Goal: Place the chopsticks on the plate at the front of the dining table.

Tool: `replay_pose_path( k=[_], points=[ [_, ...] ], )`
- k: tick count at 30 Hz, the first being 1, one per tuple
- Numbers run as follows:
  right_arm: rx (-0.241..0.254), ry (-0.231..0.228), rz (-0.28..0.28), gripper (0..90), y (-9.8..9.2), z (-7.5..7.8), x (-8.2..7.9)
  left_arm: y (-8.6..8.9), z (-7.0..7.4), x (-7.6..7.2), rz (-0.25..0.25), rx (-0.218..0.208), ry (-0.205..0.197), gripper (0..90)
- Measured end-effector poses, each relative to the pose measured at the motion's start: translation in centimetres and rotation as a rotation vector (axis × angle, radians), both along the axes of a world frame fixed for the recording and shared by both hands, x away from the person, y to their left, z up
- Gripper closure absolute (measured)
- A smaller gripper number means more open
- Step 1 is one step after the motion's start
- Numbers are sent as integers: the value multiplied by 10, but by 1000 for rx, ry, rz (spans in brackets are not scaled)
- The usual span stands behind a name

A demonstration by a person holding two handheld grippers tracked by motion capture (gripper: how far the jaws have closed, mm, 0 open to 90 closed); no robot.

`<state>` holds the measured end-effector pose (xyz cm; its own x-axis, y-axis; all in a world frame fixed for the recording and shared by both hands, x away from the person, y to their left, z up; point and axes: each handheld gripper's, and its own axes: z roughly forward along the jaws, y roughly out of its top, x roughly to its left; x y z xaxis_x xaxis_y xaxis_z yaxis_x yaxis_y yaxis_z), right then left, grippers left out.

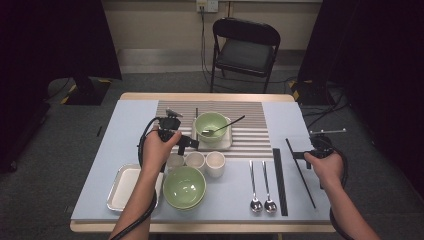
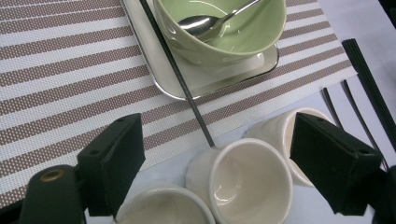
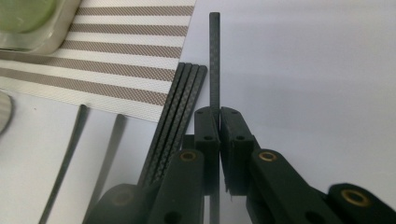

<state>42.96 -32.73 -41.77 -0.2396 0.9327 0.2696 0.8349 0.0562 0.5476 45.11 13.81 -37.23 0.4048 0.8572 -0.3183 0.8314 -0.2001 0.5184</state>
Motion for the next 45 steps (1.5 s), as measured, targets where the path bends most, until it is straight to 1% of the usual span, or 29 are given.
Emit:
replay_pose_path(
  k=[5, 7, 9, 11, 15, 17, 18, 19, 21, 24, 25, 28, 29, 31, 34, 39, 41, 42, 45],
  points=[
    [14, -7, 2, 865, 1, 7, 2, -1, 0, -1, -2, -15, -3, 174],
    [9, -13, 10, 865, 3, 10, 3, -2, 0, -1, -10, -3, -2, 174],
    [11, -12, 10, 865, 5, 13, 3, -3, 0, -1, -17, -8, 1, 174],
    [20, -11, 10, 865, 6, 16, 3, -4, 0, -2, -16, -1, 0, 174],
    [41, -25, 15, 865, 10, 23, 5, -7, 1, -2, -27, 0, 1, 174],
    [45, -30, 17, 865, 11, 26, 6, -8, 1, -3, -32, 8, 1, 174],
    [50, -33, 17, 865, 11, 28, 6, -9, 1, -3, -28, 6, -1, 174],
    [60, -29, 15, 865, 12, 30, 6, -10, 1, -3, -31, 11, -3, 174],
    [66, -36, 17, 865, 14, 33, 7, -12, 1, -4, -42, 12, -1, 173],
    [69, -45, 23, 865, 17, 38, 8, -15, 1, -4, -55, 18, 1, 174],
    [70, -48, 23, 865, 18, 39, 8, -16, 1, -4, -53, 22, -4, 174],
    [75, -55, 30, 865, 22, 43, 9, -19, 2, -5, -58, 20, -8, 173],
    [77, -56, 33, 865, 23, 45, 9, -20, 2, -5, -66, 27, -5, 174],
    [83, -56, 36, 865, 26, 47, 10, -21, 2, -6, -74, 28, -1, 173],
    [96, -56, 39, 865, 29, 50, 11, -24, 3, -6, -82, 20, -3, 173],
    [102, -62, 42, 865, 34, 56, 12, -29, 3, -7, -93, 22, -4, 174],
    [103, -68, 44, 865, 35, 58, 13, -31, 4, -7, -93, 17, -4, 174],
    [106, -70, 45, 865, 36, 59, 13, -32, 5, -8, -96, 22, -5, 174],
    [109, -76, 47, 865, 39, 63, 14, -34, 5, -8, -107, 14, -5, 174]
  ],
)
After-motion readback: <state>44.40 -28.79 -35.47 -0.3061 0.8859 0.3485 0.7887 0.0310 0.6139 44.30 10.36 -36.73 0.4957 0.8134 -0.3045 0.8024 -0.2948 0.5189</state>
